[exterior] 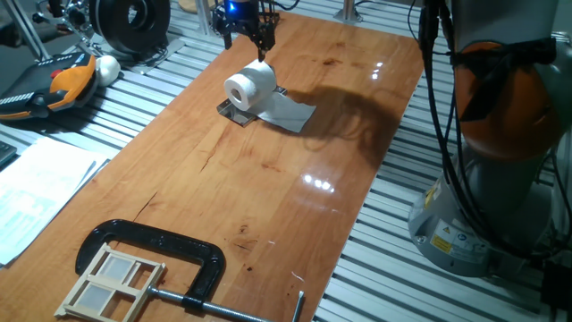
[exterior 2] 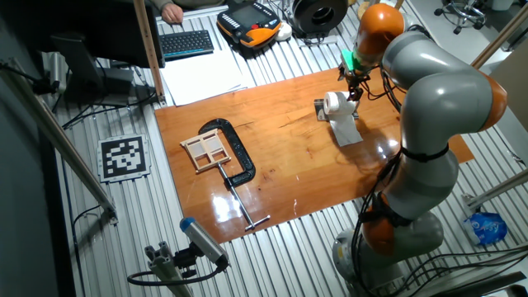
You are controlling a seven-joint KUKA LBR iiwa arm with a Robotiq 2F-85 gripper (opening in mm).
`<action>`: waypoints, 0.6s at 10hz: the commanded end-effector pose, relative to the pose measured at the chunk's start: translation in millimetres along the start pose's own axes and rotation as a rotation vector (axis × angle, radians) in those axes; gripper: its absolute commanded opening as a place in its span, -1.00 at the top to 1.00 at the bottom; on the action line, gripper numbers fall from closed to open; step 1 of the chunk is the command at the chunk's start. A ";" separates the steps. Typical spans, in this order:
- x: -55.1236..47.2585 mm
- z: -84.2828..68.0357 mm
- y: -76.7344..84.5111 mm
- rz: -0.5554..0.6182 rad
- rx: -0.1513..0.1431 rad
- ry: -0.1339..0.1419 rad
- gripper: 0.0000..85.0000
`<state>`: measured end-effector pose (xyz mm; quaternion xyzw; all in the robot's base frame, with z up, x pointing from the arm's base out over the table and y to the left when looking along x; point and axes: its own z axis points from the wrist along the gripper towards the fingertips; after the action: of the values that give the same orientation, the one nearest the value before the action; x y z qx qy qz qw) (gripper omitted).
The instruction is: Take the roll of paper down from the shelf
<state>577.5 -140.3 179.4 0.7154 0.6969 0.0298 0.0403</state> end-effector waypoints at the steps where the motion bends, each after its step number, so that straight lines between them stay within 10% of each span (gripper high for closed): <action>1: 0.3 -0.1 -0.3 0.000 0.005 0.002 -1.00; 6: 1.0 -0.6 -4.9 -0.012 0.008 -0.017 -1.00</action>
<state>572.5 -139.7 179.4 0.7119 0.7007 0.0196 0.0424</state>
